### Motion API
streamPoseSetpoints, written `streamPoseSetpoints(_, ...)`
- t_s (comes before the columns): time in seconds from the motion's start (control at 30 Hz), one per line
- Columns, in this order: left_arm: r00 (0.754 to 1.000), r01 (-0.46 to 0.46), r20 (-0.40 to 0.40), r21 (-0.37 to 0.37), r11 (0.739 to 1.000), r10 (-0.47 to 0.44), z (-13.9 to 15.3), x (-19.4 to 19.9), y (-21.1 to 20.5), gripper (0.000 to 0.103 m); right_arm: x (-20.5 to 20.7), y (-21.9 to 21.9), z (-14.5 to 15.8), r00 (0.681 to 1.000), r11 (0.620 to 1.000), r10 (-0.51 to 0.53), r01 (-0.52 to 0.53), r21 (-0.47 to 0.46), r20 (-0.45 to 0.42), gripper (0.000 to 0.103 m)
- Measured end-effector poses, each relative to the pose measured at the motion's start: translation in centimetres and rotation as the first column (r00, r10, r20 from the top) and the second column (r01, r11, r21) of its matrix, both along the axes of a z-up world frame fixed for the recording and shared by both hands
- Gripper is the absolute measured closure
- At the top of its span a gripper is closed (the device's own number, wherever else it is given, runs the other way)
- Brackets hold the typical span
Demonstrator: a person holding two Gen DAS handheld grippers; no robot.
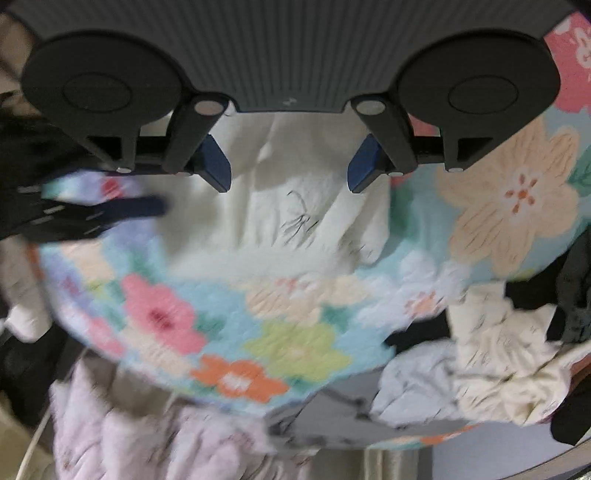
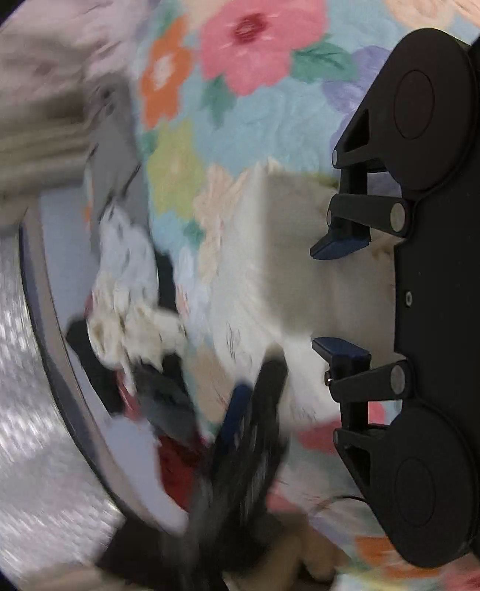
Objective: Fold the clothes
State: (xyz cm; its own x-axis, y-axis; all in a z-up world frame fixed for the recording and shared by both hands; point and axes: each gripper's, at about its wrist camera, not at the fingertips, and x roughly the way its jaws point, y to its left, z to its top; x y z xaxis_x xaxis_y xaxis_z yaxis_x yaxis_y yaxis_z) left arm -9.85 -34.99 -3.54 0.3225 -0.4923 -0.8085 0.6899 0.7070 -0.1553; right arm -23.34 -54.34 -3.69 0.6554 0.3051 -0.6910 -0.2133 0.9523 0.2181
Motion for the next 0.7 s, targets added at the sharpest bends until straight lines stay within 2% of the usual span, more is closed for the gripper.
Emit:
streamPoseSetpoints(0.07,1.000,-0.009,0.011,0.045,0.999,0.008,-1.4,0.0,0.0,0.033,-0.8,1.7,-0.4,0.999,0.992,0.053,-0.054,-0.116,-0.006,0.051)
streamPoseSetpoints(0.17,0.999,-0.019,-0.032,0.020,1.000,0.020,-2.5,0.5,0.7,0.032,-1.0,2.8,-2.5,0.997,0.966,0.064,-0.072,-0.248,-0.040,0.051)
streamPoseSetpoints(0.3,0.998,-0.038,-0.041,0.001,0.999,0.038,-3.0,1.2,1.3,0.029,-1.0,1.5,-2.1,0.996,0.976,0.054,-0.067,-0.205,-0.070,0.051)
streamPoseSetpoints(0.4,0.998,-0.051,-0.044,-0.013,0.999,0.050,-3.0,1.3,1.8,0.029,-0.7,0.4,-3.0,0.995,0.984,0.025,-0.042,-0.173,-0.097,0.040)
streamPoseSetpoints(0.53,0.999,-0.034,-0.039,-0.053,0.998,0.032,-3.0,1.1,2.0,0.030,-0.2,-2.6,-3.5,0.992,0.999,-0.021,0.024,0.022,-0.123,0.038)
streamPoseSetpoints(0.63,0.998,-0.042,-0.051,-0.077,0.996,0.038,-3.1,1.2,2.0,0.030,0.2,-3.8,-4.2,0.989,0.991,-0.054,0.070,0.113,-0.139,0.038)
streamPoseSetpoints(0.7,0.999,-0.035,-0.044,-0.124,0.992,0.030,-2.7,1.0,2.3,0.030,-0.3,-4.1,-3.6,0.989,0.986,-0.067,0.086,0.144,-0.135,0.038)
